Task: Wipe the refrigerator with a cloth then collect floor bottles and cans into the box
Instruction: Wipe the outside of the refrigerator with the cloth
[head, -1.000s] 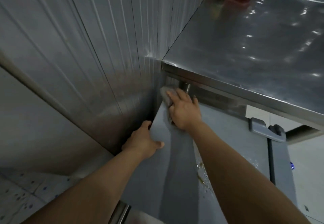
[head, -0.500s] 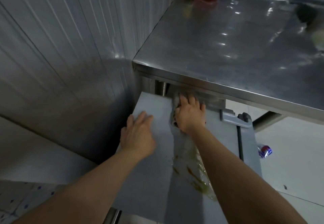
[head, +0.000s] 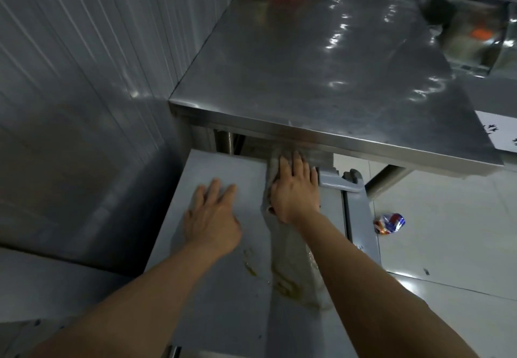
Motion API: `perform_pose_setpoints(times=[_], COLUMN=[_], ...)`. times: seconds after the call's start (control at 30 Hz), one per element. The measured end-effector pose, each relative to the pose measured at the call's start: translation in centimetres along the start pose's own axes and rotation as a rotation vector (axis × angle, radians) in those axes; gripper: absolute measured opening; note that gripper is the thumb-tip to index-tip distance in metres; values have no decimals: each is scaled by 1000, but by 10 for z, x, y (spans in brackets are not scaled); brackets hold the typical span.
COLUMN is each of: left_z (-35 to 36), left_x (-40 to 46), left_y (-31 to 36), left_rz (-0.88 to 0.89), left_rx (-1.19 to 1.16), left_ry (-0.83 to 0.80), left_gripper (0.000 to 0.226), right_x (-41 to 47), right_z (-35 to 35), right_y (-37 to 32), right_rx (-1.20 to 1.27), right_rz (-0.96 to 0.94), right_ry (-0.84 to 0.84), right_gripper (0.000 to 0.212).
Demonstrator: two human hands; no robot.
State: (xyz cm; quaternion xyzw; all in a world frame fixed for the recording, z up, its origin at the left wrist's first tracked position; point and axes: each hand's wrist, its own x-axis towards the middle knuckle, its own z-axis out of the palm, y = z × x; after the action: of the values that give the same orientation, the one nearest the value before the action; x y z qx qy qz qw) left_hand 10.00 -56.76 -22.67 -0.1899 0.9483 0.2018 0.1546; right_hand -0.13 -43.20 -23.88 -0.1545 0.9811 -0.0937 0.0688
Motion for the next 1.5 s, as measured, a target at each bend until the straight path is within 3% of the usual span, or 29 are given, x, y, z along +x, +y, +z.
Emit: perform_pose_setpoints(times=[0.23,0.4,0.53,0.7,0.87,1.03,1.17,1.33,1.5], left_z=[-8,6,14,8,13,14,12,13,17], left_x=[-2,3,8,9,11,13,13,12,12], left_y=[21,59,58,58,55,55,52,52,54], left_rz=[-47,103,99,87,94,92,109,115,94], left_rx=[-9,-48,2,-9,21,37,36,33,31], left_ry=[17,-1,-22,-100,-86,-95,-114,-107,-73], left_gripper=[69,74,75,74,76,76,78,77,77], right_x=[-107,-67,-19,-58,-46,-1,-35,-79,-29], right_z=[15,7,-6,8,9,-15,-5,4,-16], right_y=[19,27,28,37,45,54,58,68,70], right_rx=[29,-14,-10,127,75,61,121,137,208], right_rz=[-34,-29,20,58,122,148,137,301,535], right_ry=[132,46,56,162,154,142,149,147,171], right_gripper=[81,94,80,66,75,52,61,67,71])
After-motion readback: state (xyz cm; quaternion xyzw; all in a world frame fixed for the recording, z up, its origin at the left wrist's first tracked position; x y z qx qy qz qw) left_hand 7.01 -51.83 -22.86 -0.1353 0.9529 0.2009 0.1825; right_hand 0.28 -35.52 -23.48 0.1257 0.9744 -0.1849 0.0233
